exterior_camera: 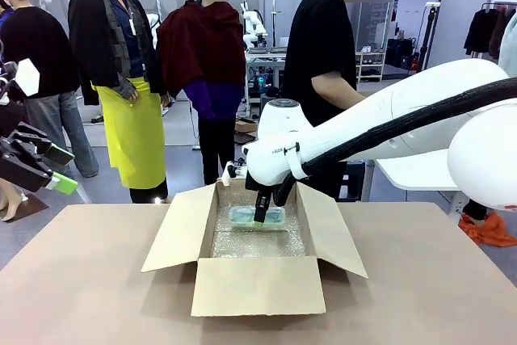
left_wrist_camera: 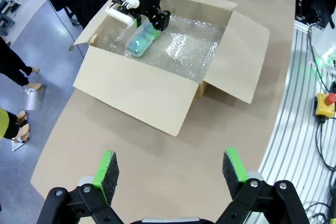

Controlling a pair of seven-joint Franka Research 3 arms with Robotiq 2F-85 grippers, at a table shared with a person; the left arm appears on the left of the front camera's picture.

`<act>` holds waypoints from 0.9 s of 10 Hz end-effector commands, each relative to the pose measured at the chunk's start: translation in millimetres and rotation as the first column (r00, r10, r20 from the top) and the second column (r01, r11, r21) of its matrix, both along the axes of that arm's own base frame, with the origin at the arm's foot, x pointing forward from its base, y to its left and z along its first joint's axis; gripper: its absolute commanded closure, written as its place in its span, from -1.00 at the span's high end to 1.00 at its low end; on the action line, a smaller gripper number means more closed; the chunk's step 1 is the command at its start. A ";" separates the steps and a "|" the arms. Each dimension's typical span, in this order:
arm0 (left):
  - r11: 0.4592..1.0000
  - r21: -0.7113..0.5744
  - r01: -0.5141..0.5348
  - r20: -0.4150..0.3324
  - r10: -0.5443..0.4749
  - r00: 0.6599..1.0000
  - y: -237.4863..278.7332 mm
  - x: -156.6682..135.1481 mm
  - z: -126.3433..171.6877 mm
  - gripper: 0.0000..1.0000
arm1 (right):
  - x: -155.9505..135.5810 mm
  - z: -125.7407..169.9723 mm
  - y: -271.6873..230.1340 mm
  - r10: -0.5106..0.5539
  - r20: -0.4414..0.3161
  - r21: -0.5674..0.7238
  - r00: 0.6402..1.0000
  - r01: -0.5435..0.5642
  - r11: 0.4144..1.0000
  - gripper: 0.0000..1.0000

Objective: Pack the glasses set securely to prepare it for shipping.
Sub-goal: Place the Glasses case inside the Package Box.

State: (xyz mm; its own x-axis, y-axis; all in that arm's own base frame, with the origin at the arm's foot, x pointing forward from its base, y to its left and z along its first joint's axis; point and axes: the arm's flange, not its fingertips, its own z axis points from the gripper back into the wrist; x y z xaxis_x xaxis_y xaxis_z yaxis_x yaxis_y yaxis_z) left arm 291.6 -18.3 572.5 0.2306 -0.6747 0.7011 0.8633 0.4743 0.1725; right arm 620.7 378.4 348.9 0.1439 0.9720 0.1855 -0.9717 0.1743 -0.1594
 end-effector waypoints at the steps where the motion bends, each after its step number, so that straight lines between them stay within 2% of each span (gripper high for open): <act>1: 1.000 -0.012 0.013 0.001 -0.013 1.000 0.9 -0.9 1.3 1.00 | -2.6 6.3 0.9 -0.030 0.004 -0.010 1.000 0.030 1.000 1.00; 2: 1.000 -0.012 0.013 0.001 -0.013 1.000 0.9 -0.9 1.3 1.00 | -5.3 7.3 -2.6 -0.046 0.011 0.003 0.999 0.046 0.999 0.79; 3: 1.000 -0.012 0.013 0.001 -0.013 1.000 0.9 -0.9 1.3 1.00 | -9.7 10.0 -11.0 -0.073 0.002 0.021 0.997 0.073 0.997 0.79; 4: 1.000 -0.012 0.013 0.001 -0.013 1.000 0.9 -0.9 1.3 1.00 | 1.0 2.6 -1.7 -0.011 0.002 0.003 1.000 0.011 1.000 0.79; 9: 1.000 -0.012 0.013 0.001 -0.013 1.000 0.9 -0.9 1.3 1.00 | 1.0 2.6 -1.7 -0.011 0.002 0.003 1.000 0.011 1.000 0.79</act>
State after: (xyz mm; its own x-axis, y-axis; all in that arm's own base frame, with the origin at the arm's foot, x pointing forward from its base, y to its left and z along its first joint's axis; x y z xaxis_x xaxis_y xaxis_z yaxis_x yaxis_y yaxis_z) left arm 291.6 -18.4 572.5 0.2306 -0.6746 0.7012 0.8633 0.4743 0.1724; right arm 621.8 375.9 350.3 0.1669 0.9672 0.1917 -0.9679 0.1978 -0.1553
